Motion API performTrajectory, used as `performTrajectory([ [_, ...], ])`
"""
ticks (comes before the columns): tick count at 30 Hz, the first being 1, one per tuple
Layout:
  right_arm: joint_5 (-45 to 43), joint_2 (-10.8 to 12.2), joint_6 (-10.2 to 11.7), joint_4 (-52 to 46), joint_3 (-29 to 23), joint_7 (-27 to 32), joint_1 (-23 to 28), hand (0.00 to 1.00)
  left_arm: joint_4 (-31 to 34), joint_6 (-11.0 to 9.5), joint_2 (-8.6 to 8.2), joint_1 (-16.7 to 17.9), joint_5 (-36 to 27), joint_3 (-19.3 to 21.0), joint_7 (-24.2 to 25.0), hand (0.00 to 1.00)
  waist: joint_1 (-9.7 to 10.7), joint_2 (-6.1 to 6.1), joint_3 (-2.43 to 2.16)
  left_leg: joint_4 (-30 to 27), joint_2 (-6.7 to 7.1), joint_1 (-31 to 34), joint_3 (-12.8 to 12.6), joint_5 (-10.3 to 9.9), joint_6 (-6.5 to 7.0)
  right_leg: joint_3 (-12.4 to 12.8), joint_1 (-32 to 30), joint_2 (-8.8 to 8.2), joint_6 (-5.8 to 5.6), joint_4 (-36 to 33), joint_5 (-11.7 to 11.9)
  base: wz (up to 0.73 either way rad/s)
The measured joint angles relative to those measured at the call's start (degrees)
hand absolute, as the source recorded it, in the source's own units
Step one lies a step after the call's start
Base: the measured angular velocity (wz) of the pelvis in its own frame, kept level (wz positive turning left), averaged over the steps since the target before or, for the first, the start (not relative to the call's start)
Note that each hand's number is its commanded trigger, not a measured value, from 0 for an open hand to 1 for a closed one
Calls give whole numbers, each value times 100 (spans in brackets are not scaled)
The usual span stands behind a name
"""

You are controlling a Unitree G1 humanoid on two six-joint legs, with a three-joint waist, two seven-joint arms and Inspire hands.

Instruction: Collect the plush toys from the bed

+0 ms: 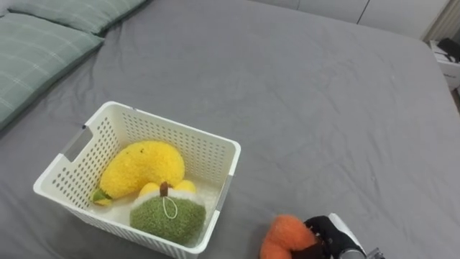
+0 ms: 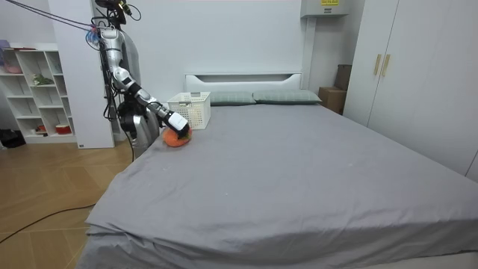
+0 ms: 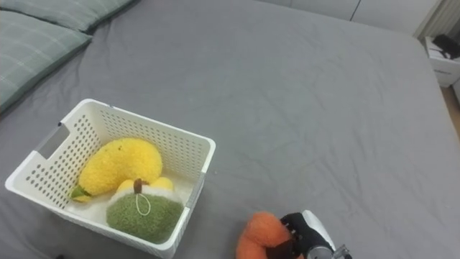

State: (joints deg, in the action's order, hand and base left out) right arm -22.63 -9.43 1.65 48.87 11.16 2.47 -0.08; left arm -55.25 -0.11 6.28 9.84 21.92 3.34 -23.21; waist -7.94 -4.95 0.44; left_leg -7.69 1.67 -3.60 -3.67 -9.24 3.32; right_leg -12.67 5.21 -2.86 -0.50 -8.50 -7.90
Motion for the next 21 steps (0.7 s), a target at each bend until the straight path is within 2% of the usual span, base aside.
performTrajectory([
  [11,-13,58,-5,-73,10,-1,6,100,-101,-3,6,1,3,84,126,0,-22,-10,-3,-9,2,-4,-4,1,1,-2,2,-4,-1,-2,0,0],
  [15,-36,55,-53,-572,5,-2,36,100,-88,2,6,4,5,110,138,0,1,15,11,-11,1,-1,-4,1,1,0,-2,-4,-1,-3,-1,0],
  [21,-59,49,-58,-1225,-128,0,53,100,-82,7,2,-4,9,216,142,0,24,-7,-3,-6,2,0,-22,2,1,8,-10,-6,-1,-4,-1,-1],
])
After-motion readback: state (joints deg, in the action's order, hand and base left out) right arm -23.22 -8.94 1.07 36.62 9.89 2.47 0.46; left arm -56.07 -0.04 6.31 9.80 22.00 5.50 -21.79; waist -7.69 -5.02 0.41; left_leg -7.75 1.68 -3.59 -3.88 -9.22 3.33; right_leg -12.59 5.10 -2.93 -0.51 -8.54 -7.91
